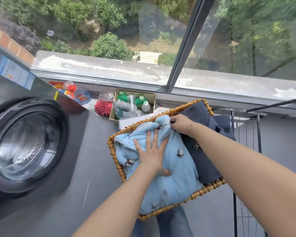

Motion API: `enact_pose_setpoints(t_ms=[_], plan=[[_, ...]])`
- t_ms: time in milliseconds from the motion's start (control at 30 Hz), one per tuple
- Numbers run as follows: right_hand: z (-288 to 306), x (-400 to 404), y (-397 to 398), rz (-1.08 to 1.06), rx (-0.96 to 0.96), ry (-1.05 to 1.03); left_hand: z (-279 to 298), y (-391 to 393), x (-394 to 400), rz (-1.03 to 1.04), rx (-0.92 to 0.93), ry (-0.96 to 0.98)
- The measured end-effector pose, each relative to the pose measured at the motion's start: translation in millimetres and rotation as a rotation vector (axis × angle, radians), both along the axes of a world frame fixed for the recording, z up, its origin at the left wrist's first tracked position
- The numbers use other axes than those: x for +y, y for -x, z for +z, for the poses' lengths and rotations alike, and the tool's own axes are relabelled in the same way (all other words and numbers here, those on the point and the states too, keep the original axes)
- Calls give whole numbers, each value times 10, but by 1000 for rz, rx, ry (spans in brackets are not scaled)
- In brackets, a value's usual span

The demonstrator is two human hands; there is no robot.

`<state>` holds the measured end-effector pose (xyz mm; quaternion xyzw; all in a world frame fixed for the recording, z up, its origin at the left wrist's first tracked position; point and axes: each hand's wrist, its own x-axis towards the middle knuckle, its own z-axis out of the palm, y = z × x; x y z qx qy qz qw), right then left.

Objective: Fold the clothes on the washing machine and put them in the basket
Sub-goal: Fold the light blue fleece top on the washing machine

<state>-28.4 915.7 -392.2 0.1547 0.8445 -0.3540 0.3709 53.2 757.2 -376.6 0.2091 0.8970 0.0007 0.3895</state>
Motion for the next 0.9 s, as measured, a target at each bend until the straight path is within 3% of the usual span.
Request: enact_pose_setpoints(t_ms=[133, 500, 600, 667, 900], plan=[[-21, 98, -29, -153, -30, 160, -90, 57, 10, 1, -40, 25], [643, 286, -641, -425, 207, 337, 180, -203, -114, 137, 74, -47], [924, 468, -839, -534, 249, 323, 495, -301, 39, 268, -8, -63], [1092, 571, -955, -560, 261, 321, 722, -295, 155, 287, 34, -103], [1846, 759, -1453, -640, 358, 293, 1538, -183, 501, 149, 136, -288]])
